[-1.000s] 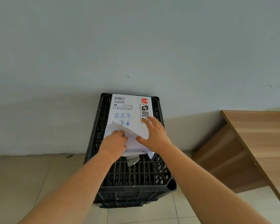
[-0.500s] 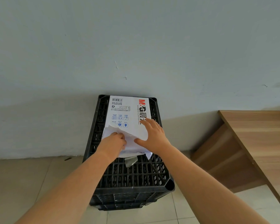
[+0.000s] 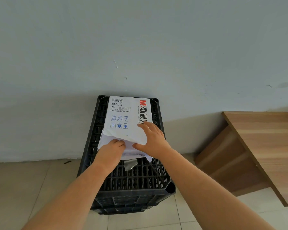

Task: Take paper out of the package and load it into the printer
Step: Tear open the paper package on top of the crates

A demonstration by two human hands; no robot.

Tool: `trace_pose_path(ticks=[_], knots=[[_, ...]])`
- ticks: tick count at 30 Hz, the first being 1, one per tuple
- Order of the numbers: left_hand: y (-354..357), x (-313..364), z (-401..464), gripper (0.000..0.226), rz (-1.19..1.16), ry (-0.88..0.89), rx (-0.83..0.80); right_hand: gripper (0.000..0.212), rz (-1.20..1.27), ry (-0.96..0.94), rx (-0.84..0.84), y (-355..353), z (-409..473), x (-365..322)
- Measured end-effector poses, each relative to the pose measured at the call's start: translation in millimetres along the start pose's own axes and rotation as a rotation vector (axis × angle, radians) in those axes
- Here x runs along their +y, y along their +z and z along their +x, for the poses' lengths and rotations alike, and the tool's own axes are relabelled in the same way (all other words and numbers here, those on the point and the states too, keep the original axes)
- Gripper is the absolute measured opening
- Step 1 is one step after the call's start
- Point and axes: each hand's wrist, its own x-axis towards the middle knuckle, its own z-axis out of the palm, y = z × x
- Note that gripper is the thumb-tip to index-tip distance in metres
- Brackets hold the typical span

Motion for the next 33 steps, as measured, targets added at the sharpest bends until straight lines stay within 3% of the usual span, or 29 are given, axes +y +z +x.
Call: trace_pose_path(ticks=[21, 28, 33], knots=[[-1, 28, -46, 0.043, 0.048, -0.057, 0.025, 0.076, -0.084, -0.111, -0.089, 0, -31, 6], [-18, 32, -60, 0.017, 0.022, -0.046, -0.050, 0.067, -0.094, -0.077, -0.058, 3, -63, -10], [-31, 35, -72, 0.028, -0.094, -0.050, -0.070, 0.065, -0.089, -0.039, -0.055, 9, -82, -23]])
